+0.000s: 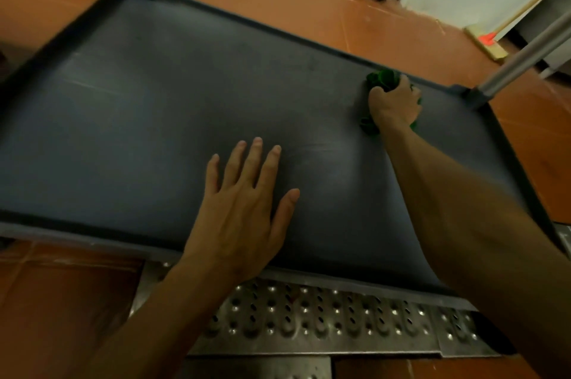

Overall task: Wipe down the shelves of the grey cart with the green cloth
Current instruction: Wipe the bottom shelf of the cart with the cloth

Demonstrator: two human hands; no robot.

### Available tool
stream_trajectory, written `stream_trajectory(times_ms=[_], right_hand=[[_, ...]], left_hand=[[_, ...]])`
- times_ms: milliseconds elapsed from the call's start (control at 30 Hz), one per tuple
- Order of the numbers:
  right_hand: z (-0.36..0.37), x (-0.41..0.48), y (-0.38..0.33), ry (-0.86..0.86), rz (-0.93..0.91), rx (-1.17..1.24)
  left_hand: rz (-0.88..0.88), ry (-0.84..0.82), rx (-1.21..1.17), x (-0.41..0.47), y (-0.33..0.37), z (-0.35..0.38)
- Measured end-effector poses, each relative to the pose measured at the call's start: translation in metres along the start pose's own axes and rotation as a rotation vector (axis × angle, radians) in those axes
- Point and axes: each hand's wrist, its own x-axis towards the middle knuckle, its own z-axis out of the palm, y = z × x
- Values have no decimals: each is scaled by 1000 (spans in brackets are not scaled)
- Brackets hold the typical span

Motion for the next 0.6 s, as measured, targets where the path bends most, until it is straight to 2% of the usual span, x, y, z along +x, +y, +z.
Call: stream_trajectory(times_ms=[133, 267, 467, 600], right_hand=[[24, -12, -48, -70, -76, 19], [54, -30, -101, -163, -226, 30], [102, -80, -188, -439, -574, 96], [118, -134, -197, -466, -813, 118]], left_hand=[[-157, 49, -45, 1, -2, 1], [-209, 137, -110, -1, 1, -1], [-304, 248, -185, -1, 1, 0], [-356, 268, -166, -2, 0, 0]])
